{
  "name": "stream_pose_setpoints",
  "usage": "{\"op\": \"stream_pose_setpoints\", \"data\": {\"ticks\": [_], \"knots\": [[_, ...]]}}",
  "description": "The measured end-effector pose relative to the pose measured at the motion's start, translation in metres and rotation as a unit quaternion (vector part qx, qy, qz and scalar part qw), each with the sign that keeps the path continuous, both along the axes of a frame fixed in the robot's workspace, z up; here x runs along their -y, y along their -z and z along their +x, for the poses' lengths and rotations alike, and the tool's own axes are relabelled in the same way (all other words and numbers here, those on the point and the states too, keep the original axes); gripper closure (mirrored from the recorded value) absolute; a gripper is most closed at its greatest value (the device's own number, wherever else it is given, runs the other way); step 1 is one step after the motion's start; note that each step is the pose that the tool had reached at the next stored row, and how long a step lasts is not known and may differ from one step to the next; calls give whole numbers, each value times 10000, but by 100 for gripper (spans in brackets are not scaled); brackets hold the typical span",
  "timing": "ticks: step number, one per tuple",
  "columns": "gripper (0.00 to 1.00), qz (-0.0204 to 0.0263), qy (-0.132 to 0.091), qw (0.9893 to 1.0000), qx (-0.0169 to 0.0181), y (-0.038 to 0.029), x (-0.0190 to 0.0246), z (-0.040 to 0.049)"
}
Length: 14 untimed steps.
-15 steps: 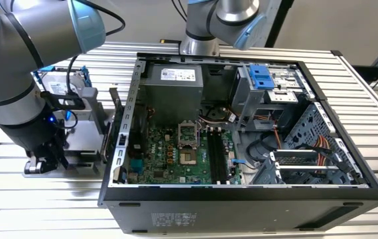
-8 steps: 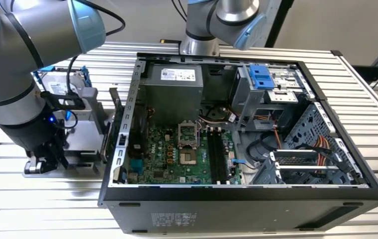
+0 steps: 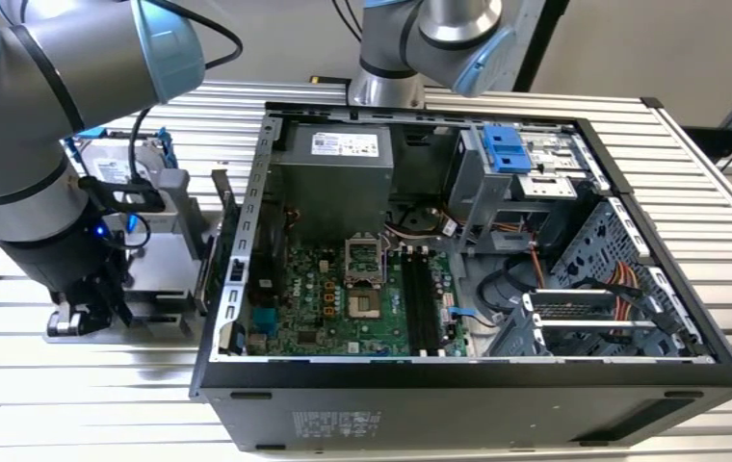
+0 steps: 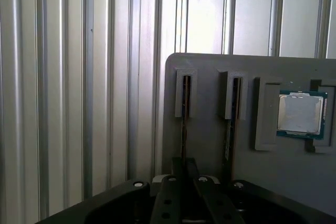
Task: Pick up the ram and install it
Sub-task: 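Pick up the ram and move it above insertion slot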
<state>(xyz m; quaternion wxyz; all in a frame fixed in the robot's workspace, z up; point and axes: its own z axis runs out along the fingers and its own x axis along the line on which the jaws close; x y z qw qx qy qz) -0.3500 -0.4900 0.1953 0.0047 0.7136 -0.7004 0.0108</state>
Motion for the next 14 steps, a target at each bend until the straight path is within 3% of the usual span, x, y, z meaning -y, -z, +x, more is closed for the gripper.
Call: {"op": "stream_pose_setpoints", "data": {"ticks": [14], "knots": [[100, 0, -1, 10000, 0, -47, 0, 1]]}}
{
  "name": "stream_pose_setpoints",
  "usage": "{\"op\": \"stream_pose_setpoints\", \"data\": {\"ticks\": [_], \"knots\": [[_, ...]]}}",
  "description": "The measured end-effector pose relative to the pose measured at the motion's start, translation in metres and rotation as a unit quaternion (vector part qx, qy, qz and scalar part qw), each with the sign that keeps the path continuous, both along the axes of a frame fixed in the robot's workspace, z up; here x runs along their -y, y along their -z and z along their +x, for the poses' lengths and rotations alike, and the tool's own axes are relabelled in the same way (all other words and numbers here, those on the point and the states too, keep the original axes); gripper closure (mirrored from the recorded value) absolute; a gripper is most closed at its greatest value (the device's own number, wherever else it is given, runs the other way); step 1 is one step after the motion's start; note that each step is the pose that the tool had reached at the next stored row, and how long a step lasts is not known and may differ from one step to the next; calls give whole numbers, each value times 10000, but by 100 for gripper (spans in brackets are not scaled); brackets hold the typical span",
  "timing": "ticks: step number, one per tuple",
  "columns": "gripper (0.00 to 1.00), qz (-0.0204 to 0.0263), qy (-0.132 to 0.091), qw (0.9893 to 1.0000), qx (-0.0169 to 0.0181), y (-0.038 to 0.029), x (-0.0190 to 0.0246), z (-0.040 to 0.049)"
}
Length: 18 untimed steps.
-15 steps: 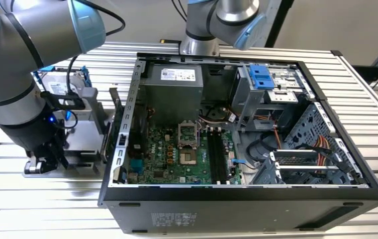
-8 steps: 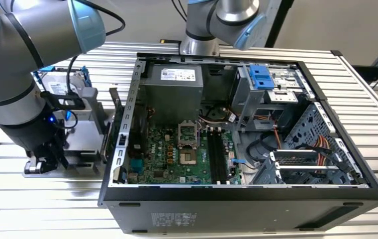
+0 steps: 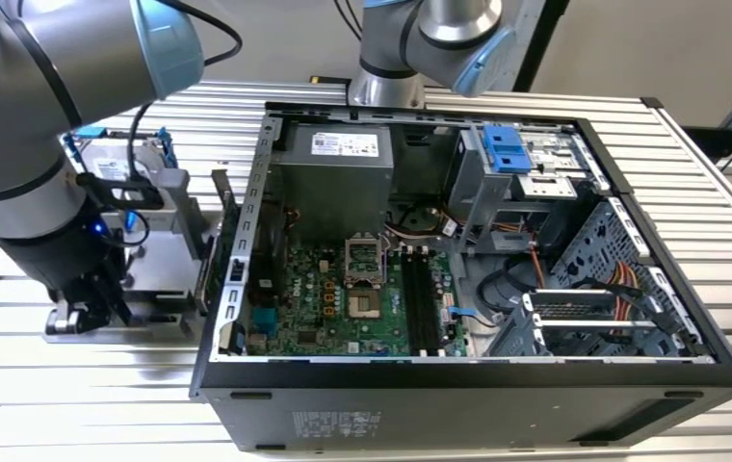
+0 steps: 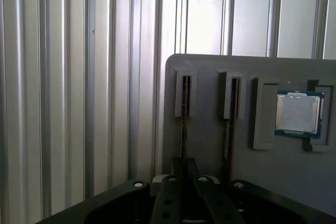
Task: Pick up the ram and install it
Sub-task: 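Pick up the ram and move it above insertion slot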
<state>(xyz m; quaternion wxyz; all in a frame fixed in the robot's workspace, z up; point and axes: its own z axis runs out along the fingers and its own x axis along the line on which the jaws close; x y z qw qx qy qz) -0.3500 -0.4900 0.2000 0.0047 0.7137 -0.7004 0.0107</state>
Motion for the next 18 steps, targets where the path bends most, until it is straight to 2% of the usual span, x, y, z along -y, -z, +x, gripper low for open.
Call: {"op": "stream_pose_setpoints", "data": {"ticks": [7, 18], "knots": [[100, 0, 1, 10000, 1, -46, -1, -1], [100, -3, 0, 10000, 1, -78, 0, 0]]}}
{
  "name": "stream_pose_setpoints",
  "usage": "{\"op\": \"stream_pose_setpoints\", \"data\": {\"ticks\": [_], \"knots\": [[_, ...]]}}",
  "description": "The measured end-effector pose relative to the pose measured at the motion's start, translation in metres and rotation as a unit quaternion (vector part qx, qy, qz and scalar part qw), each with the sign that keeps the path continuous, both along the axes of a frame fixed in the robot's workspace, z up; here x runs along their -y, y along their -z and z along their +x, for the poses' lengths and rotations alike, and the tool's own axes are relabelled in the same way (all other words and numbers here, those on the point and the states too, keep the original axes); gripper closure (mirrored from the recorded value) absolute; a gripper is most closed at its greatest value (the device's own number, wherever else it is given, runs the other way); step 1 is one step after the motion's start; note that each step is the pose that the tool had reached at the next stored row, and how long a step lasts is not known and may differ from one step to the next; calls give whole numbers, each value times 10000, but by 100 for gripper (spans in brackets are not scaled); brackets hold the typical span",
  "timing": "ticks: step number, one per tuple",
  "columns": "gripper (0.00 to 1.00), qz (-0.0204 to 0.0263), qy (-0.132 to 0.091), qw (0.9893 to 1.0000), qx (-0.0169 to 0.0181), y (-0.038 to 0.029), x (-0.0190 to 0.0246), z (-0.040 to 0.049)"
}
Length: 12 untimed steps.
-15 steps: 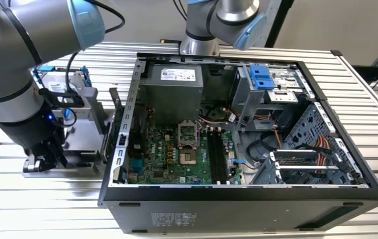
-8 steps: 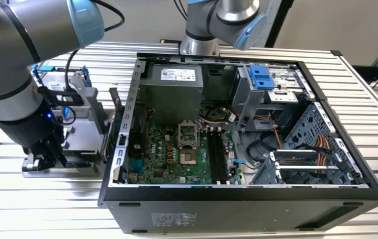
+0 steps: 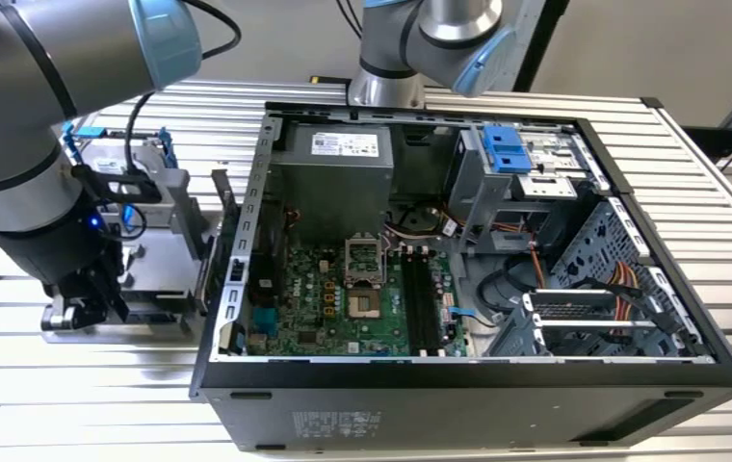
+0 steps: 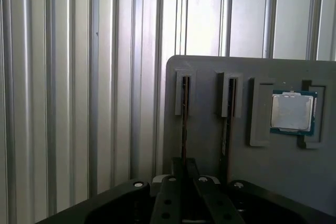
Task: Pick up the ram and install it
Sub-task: 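Pick up the ram and move it above insertion slot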
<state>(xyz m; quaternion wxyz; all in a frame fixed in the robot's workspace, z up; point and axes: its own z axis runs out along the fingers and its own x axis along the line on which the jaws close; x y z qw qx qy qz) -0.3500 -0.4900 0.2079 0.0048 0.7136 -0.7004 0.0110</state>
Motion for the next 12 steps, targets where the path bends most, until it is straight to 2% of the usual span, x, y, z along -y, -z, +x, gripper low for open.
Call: {"op": "stream_pose_setpoints", "data": {"ticks": [12], "knots": [[100, -2, 0, 10000, -1, -35, 0, 0]]}}
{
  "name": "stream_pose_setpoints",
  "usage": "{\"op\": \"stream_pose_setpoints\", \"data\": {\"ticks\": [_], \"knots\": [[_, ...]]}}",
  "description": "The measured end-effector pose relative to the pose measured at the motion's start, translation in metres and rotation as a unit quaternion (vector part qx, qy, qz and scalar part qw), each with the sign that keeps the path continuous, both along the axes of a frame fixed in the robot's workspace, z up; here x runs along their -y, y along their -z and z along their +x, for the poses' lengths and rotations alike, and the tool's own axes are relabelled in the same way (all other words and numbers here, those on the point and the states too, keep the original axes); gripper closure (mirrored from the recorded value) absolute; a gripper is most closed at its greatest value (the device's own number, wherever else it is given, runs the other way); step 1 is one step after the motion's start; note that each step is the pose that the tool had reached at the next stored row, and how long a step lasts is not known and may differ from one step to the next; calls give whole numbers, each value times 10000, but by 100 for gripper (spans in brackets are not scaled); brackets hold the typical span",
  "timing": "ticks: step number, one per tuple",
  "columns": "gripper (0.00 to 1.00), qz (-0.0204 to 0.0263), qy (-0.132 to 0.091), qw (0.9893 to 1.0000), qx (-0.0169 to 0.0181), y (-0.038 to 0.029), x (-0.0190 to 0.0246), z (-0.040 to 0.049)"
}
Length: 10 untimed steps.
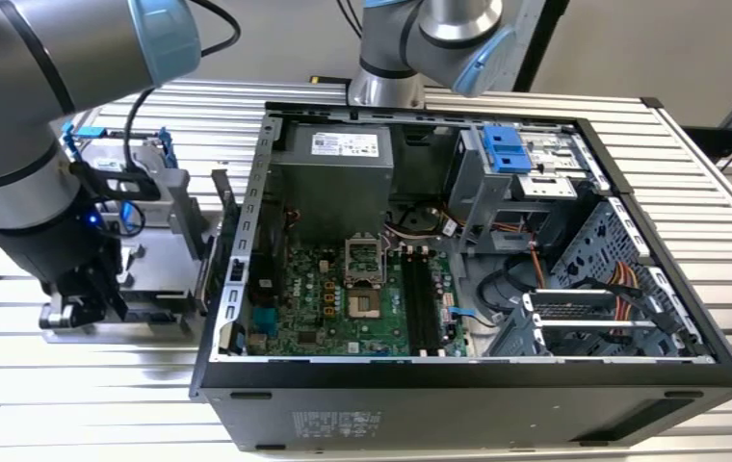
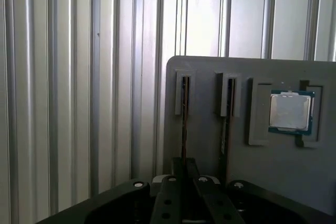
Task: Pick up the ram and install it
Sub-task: 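Pick up the ram and move it above insertion slot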
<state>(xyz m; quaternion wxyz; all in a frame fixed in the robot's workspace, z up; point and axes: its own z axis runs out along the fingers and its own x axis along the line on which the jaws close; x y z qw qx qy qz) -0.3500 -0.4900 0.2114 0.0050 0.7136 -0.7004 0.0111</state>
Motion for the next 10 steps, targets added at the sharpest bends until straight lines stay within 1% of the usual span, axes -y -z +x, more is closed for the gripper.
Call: {"op": "stream_pose_setpoints", "data": {"ticks": [10], "knots": [[100, -1, 0, 10000, 0, -58, 0, 0]]}}
